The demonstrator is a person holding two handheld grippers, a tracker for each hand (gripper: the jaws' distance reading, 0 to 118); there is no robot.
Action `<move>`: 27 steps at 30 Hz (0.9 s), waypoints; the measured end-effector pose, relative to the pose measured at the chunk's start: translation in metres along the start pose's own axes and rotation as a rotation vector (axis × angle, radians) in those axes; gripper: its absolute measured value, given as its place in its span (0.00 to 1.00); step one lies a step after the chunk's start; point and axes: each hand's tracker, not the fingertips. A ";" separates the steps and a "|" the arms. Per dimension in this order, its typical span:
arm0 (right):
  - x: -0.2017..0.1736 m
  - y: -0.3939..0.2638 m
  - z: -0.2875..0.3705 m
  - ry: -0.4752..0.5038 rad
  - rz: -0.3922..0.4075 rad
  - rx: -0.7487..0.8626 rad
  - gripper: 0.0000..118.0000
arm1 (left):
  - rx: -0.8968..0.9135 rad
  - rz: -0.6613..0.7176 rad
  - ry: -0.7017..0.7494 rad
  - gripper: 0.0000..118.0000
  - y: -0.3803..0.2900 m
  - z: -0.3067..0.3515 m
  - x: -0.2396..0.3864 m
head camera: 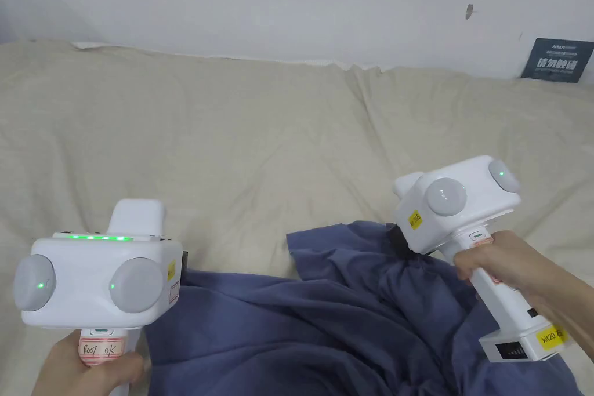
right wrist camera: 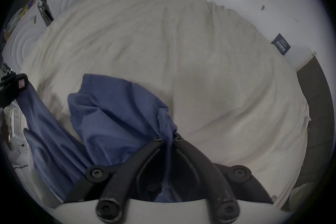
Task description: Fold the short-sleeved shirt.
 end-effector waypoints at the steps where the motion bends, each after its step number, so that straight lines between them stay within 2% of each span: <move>1: 0.004 -0.001 0.008 0.007 -0.033 0.014 0.02 | 0.007 -0.003 0.000 0.03 0.002 0.004 0.000; 3: 0.018 0.002 0.031 0.048 -0.113 0.065 0.02 | 0.021 -0.016 0.004 0.03 0.007 0.012 0.001; 6: 0.036 0.003 0.069 0.079 -0.178 0.129 0.02 | 0.057 -0.015 0.001 0.03 0.017 0.030 -0.002; 9: 0.051 -0.001 0.117 0.062 -0.201 0.239 0.02 | 0.120 -0.017 0.009 0.03 0.030 0.053 -0.007; 18: 0.120 -0.018 0.281 -0.032 -0.383 0.506 0.02 | 0.340 -0.047 0.162 0.03 0.101 0.138 -0.028; 19: 0.102 -0.011 0.240 -0.024 -0.402 0.526 0.02 | 0.358 -0.039 0.172 0.03 0.111 0.149 -0.032; 21: 0.102 -0.010 0.240 -0.007 -0.463 0.570 0.02 | 0.399 -0.018 0.154 0.03 0.129 0.168 -0.039; 22: 0.125 -0.026 0.287 0.003 -0.552 0.584 0.02 | 0.414 -0.006 0.141 0.03 0.139 0.179 -0.041; 24: 0.128 -0.026 0.304 0.042 -0.558 0.627 0.02 | 0.459 0.002 0.122 0.03 0.156 0.197 -0.040; 25: 0.124 -0.019 0.300 0.020 -0.555 0.633 0.02 | 0.479 -0.008 0.118 0.03 0.166 0.206 -0.038; 27: 0.159 -0.028 0.380 0.022 -0.537 0.652 0.02 | 0.522 -0.007 0.119 0.03 0.188 0.223 -0.035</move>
